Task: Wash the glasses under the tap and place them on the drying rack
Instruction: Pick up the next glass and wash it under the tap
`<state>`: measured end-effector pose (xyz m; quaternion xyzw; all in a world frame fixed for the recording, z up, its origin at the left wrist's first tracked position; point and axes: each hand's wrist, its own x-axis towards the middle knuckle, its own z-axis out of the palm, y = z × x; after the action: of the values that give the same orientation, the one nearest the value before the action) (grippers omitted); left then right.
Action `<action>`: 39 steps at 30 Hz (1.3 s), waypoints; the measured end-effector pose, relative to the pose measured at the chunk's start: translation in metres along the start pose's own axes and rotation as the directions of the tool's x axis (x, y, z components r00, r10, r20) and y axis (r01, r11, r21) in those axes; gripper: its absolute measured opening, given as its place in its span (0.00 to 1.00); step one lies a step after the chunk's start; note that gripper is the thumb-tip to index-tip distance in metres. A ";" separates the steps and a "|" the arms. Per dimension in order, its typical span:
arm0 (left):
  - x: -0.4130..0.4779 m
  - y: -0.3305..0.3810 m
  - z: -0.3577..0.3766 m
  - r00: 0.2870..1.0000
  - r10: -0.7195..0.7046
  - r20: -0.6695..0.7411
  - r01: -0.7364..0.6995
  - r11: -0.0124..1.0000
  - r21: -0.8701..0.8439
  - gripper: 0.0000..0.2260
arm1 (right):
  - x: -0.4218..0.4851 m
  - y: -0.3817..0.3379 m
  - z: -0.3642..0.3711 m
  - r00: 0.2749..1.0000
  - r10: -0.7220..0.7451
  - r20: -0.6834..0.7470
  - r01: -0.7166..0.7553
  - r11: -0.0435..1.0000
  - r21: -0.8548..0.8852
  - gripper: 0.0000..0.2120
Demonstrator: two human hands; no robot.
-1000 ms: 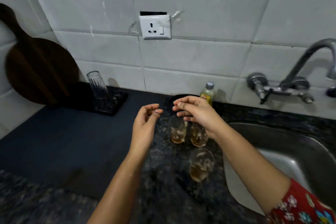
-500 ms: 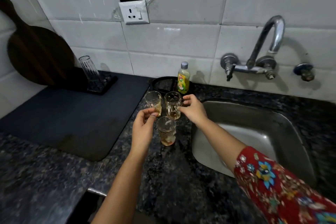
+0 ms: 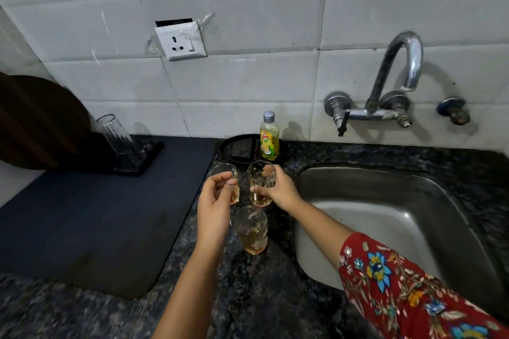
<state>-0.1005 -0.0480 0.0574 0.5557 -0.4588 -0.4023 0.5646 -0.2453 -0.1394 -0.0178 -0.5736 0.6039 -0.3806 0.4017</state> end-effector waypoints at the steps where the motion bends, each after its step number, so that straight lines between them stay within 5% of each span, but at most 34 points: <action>1: 0.002 0.000 0.003 1.000 0.009 0.001 -0.009 1.000 0.000 0.05 | -0.005 0.001 -0.007 0.999 0.010 -0.054 -0.006 0.998 0.062 0.31; 8: 0.013 0.003 0.078 0.978 0.020 0.208 -0.030 0.998 0.046 0.06 | -0.064 0.016 -0.112 0.968 0.067 -0.243 0.024 0.935 0.353 0.20; 12: 0.030 -0.002 0.150 0.944 -0.033 0.329 -0.012 0.991 0.133 0.07 | -0.081 0.035 -0.172 0.952 0.093 -0.291 -0.026 0.973 0.228 0.22; 19: 0.060 0.015 0.256 0.946 -0.039 0.322 -0.122 0.876 0.466 0.29 | -0.090 0.062 -0.227 0.939 0.132 -0.319 -0.124 0.991 0.047 0.26; 23: 0.074 0.017 0.284 0.956 -0.071 0.286 -0.108 0.818 0.565 0.33 | -0.094 0.072 -0.241 0.943 0.106 -0.317 -0.128 0.990 -0.052 0.28; 31: 0.076 0.016 0.291 0.967 -0.037 0.253 -0.135 0.765 0.629 0.29 | -0.097 0.079 -0.241 0.964 0.075 -0.255 -0.099 0.992 -0.083 0.28; 39: 0.077 0.009 0.283 0.953 -0.132 0.274 -0.004 0.896 0.444 0.26 | -0.090 0.088 -0.226 0.975 0.092 -0.204 -0.099 0.995 -0.023 0.31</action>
<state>-0.3545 -0.1951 0.0608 0.6168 -0.5984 -0.3860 0.3354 -0.4862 -0.0453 -0.0065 -0.5088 0.6747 -0.4073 0.3464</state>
